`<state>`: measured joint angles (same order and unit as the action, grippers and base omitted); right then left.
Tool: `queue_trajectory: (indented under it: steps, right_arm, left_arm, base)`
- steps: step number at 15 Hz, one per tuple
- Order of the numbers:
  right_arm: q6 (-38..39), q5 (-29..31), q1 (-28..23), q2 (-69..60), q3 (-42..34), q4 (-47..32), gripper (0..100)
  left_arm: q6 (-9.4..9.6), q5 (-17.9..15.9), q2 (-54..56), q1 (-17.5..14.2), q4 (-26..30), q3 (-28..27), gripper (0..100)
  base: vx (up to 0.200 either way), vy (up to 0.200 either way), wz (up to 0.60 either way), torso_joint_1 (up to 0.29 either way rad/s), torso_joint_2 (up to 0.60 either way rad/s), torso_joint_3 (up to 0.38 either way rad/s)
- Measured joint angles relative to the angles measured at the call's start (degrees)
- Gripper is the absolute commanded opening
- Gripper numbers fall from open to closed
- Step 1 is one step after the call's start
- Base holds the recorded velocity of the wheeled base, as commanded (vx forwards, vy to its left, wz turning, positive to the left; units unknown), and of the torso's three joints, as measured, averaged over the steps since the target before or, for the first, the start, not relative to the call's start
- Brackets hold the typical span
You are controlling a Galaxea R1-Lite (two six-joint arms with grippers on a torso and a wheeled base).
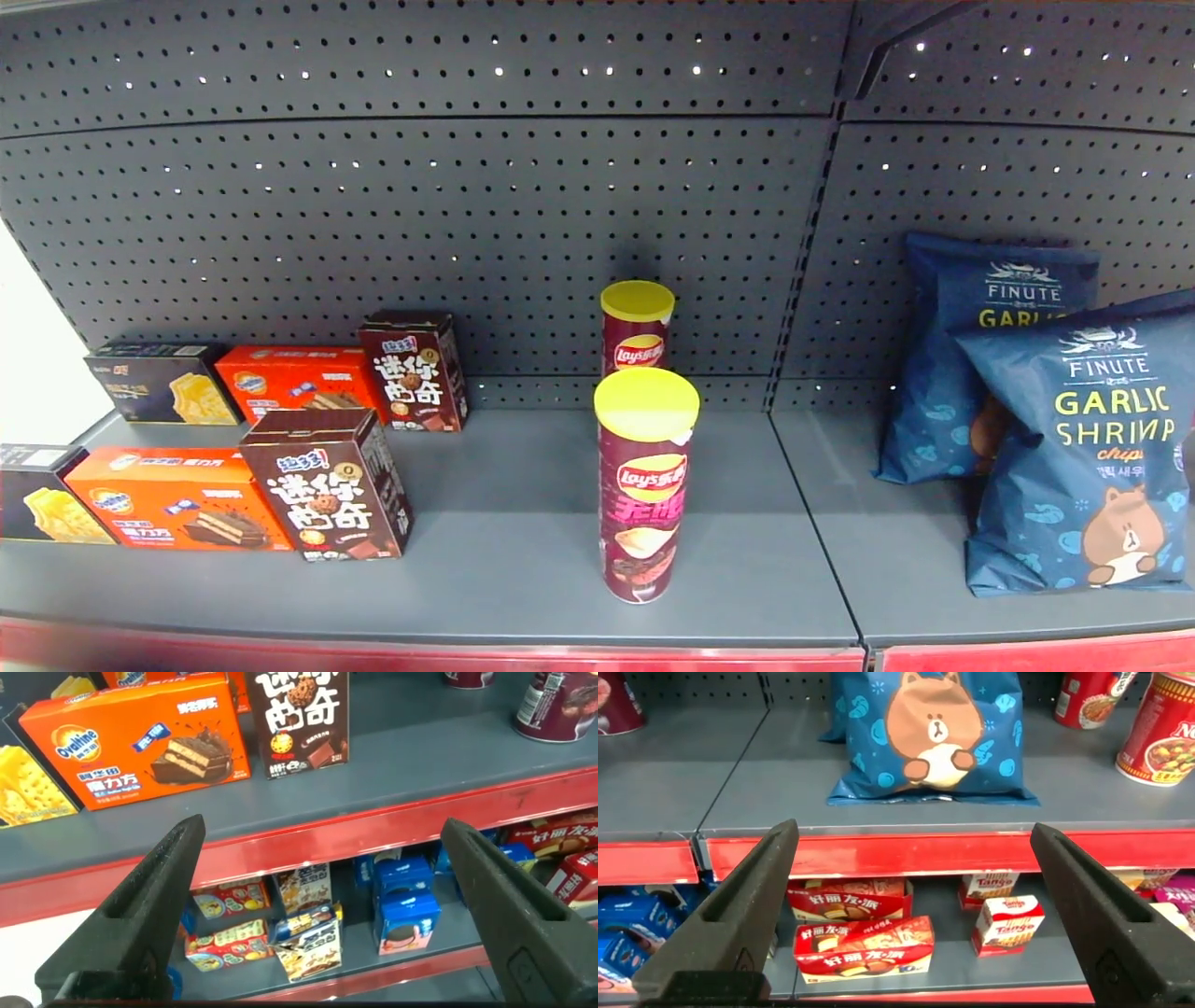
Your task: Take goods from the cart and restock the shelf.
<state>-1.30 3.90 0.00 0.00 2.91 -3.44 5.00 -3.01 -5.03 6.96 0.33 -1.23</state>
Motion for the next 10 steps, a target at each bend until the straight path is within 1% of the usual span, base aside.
queue_trajectory:
  steps: [3, 4, 5, 6, 10]
  right_arm:
    - [0.0, 0.0, 0.0, 0.0, 0.0, 0.0, 100]
    - [0.0, 0.0, 0.0, 0.0, 0.0, 0.0, 100]
    - [0.0, 0.0, 0.0, 0.0, 0.0, 0.0, 100]
    - [0.0, 0.0, 0.0, 0.0, 0.0, 0.0, 100]
    - [0.0, 0.0, 0.0, 0.0, 0.0, 0.0, 100]
  left_arm:
    - [0.35, 0.0, 0.0, 0.0, 0.0, 0.0, 100]
    - [0.9, 0.1, 0.0, 0.0, 0.0, 0.0, 100]
    - [1.05, 0.1, 0.0, 0.0, -0.1, 0.0, 100]
    - [0.66, 0.4, 0.0, 0.0, 0.0, 0.0, 100]
    - [0.3, 0.4, 0.0, 0.0, -0.1, 0.0, 100]
  base:
    - [0.0, 0.0, 0.0, 0.0, 0.0, 0.0]
    - [0.0, 0.0, 0.0, 0.0, 0.0, 0.0]
    - [0.0, 0.0, 0.0, 0.0, 0.0, 0.0]
    - [0.0, 0.0, 0.0, 0.0, 0.0, 0.0]
    - [0.0, 0.0, 0.0, 0.0, 0.0, 0.0]
